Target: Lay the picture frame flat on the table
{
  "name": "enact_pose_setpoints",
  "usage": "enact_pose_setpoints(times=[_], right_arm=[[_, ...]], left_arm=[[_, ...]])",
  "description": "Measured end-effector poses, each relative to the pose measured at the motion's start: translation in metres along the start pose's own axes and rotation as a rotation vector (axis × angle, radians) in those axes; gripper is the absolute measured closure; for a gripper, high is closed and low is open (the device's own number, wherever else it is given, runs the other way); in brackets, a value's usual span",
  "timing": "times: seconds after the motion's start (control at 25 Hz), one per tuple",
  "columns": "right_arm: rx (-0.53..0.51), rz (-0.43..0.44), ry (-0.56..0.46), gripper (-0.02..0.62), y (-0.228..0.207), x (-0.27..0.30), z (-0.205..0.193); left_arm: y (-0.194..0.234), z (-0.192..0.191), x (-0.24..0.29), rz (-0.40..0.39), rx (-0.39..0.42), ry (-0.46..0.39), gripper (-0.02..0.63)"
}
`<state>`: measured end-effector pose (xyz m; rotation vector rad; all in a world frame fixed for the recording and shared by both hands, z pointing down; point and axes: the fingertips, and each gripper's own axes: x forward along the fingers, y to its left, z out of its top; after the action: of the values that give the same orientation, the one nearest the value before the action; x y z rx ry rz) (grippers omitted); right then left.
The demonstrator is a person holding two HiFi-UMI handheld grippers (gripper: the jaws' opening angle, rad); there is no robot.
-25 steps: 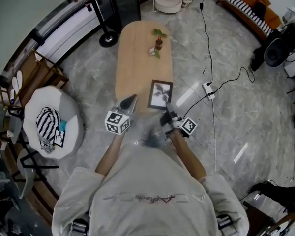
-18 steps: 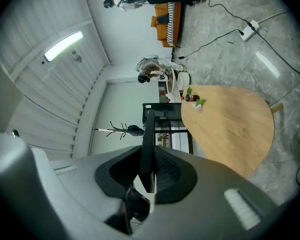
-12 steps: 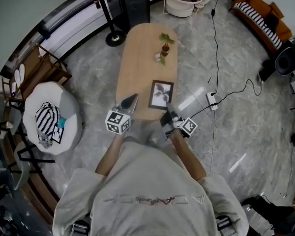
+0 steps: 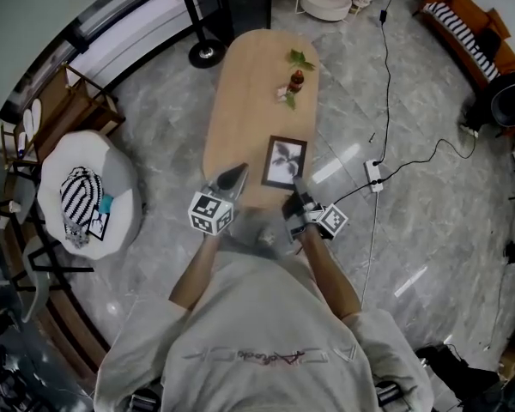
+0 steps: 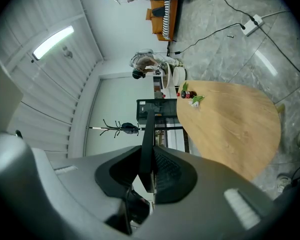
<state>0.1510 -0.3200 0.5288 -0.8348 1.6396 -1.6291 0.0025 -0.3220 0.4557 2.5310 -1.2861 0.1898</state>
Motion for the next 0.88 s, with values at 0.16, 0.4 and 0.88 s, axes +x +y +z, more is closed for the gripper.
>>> enact_pose_setpoints(times=[0.16, 0.4, 0.88], right_arm=[[-0.007, -0.010, -0.004, 0.520, -0.010, 0.007, -0.003], [0.008, -0.050, -0.018, 0.520, -0.032, 0.020, -0.011], [0.020, -0.084, -0.061, 0.520, -0.078, 0.051, -0.022]], left_arm=[[0.013, -0.012, -0.001, -0.002, -0.020, 0.013, 0.606], [0.052, -0.033, 0.004, 0.002, -0.044, 0.042, 0.606], [0.102, -0.069, 0.023, -0.031, -0.081, 0.089, 0.607]])
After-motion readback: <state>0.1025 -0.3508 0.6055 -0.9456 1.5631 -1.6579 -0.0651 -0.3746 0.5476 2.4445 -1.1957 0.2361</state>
